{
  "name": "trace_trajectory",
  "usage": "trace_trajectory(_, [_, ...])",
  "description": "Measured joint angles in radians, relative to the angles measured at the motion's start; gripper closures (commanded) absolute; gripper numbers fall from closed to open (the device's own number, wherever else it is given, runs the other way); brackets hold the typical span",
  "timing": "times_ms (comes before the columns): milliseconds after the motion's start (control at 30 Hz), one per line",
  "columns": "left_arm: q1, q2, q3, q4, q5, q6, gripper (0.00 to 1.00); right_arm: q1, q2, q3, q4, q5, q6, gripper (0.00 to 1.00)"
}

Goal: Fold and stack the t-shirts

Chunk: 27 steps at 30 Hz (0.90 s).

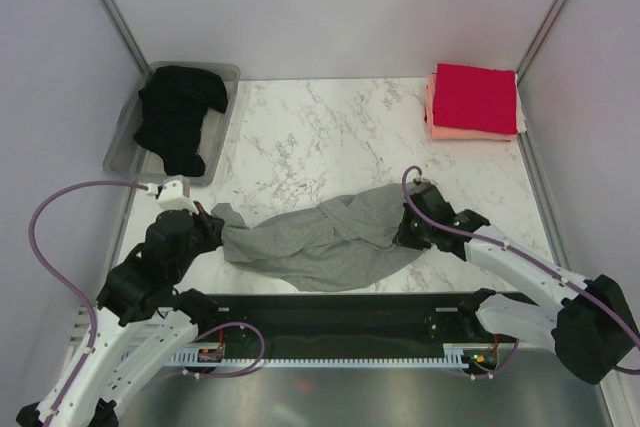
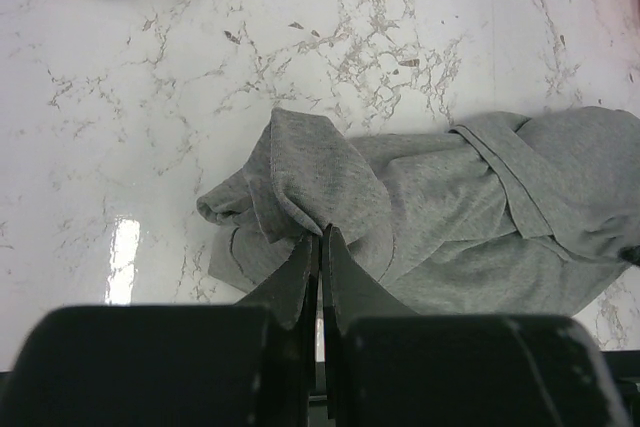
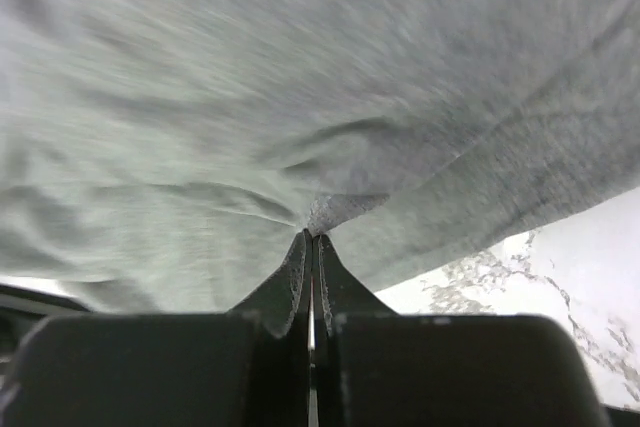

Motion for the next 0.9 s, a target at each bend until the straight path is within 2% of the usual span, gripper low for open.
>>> trace_trajectory(100, [0.0, 0.033, 0.019, -0.001, -0.004, 0.006, 0.98, -0.003, -0.033, 0.172, -0.105, 0.032, -0.013, 1.0])
trace_trajectory(200, [0.0, 0.096, 0.082, -0.001, -0.023, 0.032, 0.98, -0.042, -0.039, 0.427, -0.189, 0.068, -0.048, 1.0])
trace_trajectory(433, [0.0, 0.221, 0.351, 0.009, -0.105, 0.142, 0.98, -0.298, 0.002, 0.99, -0.349, 0.132, -0.191, 1.0])
trace_trajectory(667, [0.0, 0.301, 0.635, 0.039, -0.175, 0.222, 0.98, -0.411, 0.127, 1.286, -0.499, 0.158, -0.275, 1.0])
trace_trajectory(900, [0.0, 0.29, 0.715, 0.045, -0.216, 0.243, 0.98, -0.449, 0.152, 1.413, -0.607, 0.262, -0.323, 1.0])
